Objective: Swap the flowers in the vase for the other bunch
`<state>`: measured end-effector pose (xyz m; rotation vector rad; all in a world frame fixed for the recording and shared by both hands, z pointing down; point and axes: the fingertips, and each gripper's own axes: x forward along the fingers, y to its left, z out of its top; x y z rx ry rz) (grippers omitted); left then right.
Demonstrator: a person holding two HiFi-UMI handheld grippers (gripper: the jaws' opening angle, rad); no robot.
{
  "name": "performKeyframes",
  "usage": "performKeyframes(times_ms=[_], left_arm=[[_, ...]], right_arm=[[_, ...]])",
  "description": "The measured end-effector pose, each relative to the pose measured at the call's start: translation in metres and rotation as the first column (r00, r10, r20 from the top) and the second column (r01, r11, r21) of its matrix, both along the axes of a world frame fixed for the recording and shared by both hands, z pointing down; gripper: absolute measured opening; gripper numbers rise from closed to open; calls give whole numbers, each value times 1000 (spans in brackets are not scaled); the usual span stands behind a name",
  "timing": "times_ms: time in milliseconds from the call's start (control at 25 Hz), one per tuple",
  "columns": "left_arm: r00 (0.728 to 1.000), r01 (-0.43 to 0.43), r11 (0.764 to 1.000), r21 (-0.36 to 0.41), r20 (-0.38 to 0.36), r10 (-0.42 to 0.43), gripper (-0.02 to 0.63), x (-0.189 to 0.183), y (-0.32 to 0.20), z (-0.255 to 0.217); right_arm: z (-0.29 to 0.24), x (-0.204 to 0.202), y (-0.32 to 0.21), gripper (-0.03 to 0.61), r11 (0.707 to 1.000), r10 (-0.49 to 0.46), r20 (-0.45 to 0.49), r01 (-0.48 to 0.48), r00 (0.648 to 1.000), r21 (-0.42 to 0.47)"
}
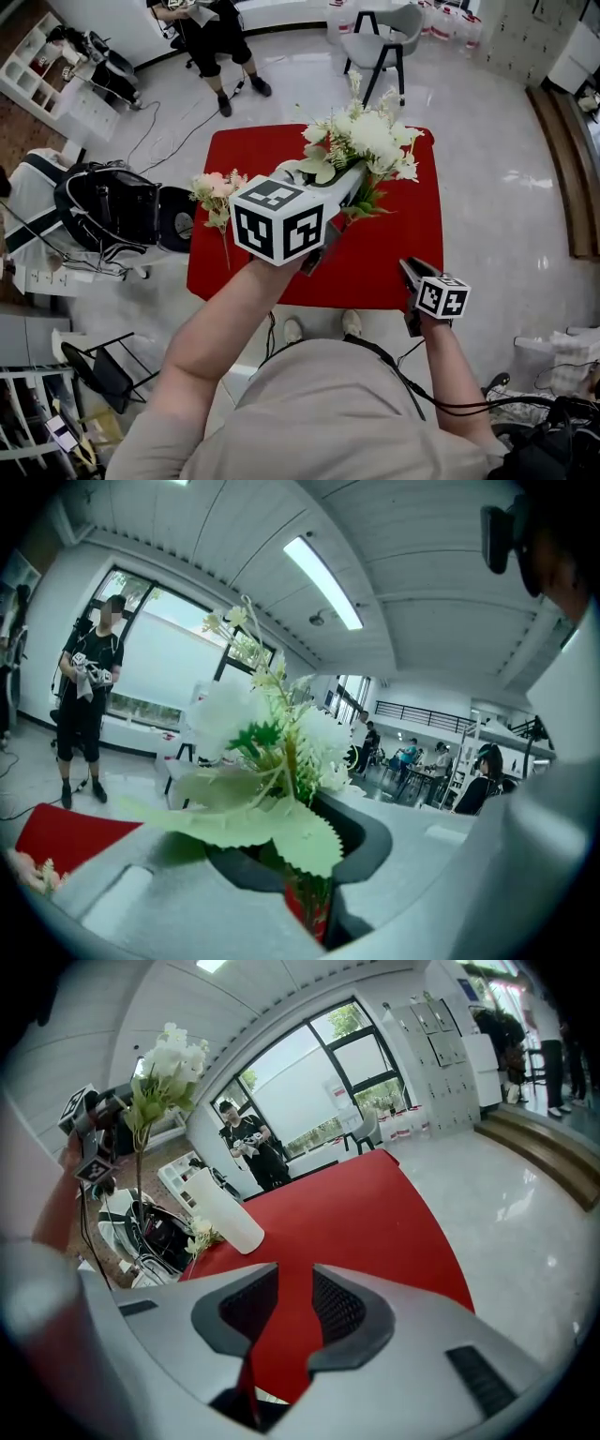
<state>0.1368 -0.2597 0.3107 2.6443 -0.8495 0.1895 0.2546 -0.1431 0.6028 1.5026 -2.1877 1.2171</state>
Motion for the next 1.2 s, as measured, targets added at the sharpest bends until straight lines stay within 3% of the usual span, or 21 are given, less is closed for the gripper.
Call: performKeyframes(times_ms=[280,560,880,1200], left_arm=[[996,54,989,135,-73,-45,64,-50,-8,-65],[983,112,964,241,-167,-73,63,-89,-27,-109],[964,176,937,302,-247,-101,63,-126,-55,-114],[957,194,926,323,-268,-108,63,-130,-74,-95]], right_arm=[[-6,-26,11,41,1000,0,6,0,1000,27],[-12,-44,26,17,1000,-21,-1,21,1000,16],[-11,-54,39,12,1000,-1,-13,1,1000,10],[-11,-43,50,12,999,50,-37,-50,998,4]])
